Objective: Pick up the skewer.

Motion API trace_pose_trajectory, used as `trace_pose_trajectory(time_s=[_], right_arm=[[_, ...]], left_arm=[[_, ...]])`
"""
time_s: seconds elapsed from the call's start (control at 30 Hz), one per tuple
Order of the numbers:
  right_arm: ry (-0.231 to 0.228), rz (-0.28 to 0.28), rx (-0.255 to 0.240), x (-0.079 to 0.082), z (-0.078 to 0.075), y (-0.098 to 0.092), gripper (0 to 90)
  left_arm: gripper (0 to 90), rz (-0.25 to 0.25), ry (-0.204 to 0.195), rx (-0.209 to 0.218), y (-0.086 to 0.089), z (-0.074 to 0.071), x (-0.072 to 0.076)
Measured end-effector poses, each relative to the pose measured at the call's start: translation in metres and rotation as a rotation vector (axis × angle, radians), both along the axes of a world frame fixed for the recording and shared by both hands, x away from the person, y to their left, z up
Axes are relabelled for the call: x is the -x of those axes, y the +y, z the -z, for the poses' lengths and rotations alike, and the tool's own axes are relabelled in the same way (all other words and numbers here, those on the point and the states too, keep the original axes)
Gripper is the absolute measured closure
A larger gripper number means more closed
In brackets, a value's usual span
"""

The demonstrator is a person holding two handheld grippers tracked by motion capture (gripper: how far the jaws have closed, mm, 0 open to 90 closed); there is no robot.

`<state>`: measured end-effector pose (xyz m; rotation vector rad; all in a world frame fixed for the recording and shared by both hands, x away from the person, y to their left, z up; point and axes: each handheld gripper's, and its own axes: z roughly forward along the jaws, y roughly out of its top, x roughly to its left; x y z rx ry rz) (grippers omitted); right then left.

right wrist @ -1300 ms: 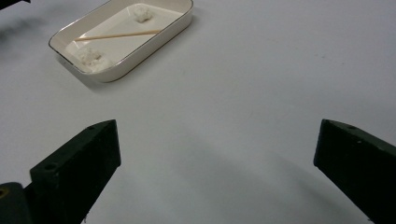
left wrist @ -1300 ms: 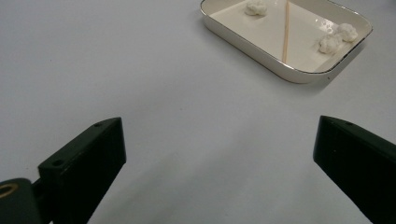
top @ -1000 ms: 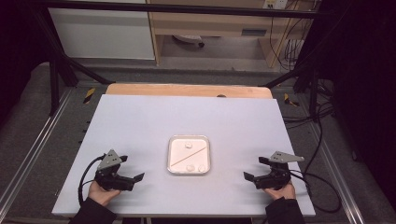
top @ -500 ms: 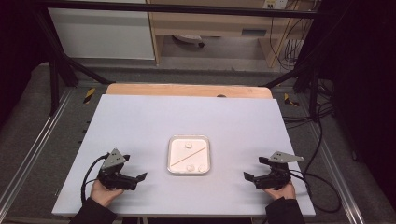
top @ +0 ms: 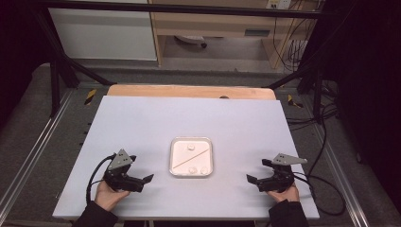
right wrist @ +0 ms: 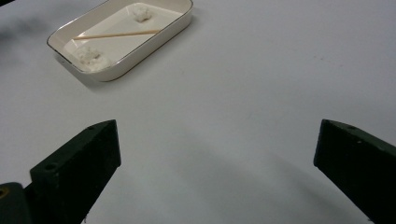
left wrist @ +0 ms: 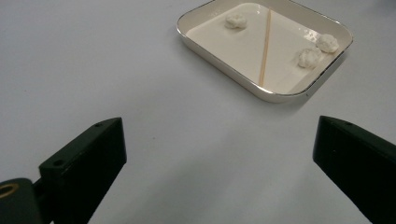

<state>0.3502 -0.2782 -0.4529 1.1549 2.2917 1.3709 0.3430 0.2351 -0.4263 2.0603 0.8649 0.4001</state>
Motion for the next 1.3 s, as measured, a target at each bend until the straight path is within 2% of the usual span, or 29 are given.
trace_pose_trajectory(time_s=[0.23, 0.57, 0.8, 1.0, 1.3], right_arm=[[0.002, 0.001, 0.002, 0.0, 0.0, 0.0, 1.2], [0.007, -0.001, 0.004, 0.0, 0.0, 0.0, 1.2], [0.008, -0.001, 0.005, 0.0, 0.0, 0.001, 1.2], [0.008, -0.004, 0.007, 0.0, 0.001, 0.001, 1.3], [0.012, -0.006, 0.009, 0.0, 0.001, 0.001, 1.3]], left_arm=[[2.7, 0.018, 0.011, -0.029, -0.014, -0.005, -0.002], [4.0, 0.036, 0.0, -0.07, -0.035, -0.011, -0.007], [5.6, 0.053, 0.009, -0.086, -0.052, -0.012, -0.013], [9.3, 0.073, 0.022, -0.103, -0.067, -0.012, -0.018], [22.1, 0.092, 0.039, -0.126, -0.088, -0.011, -0.027]])
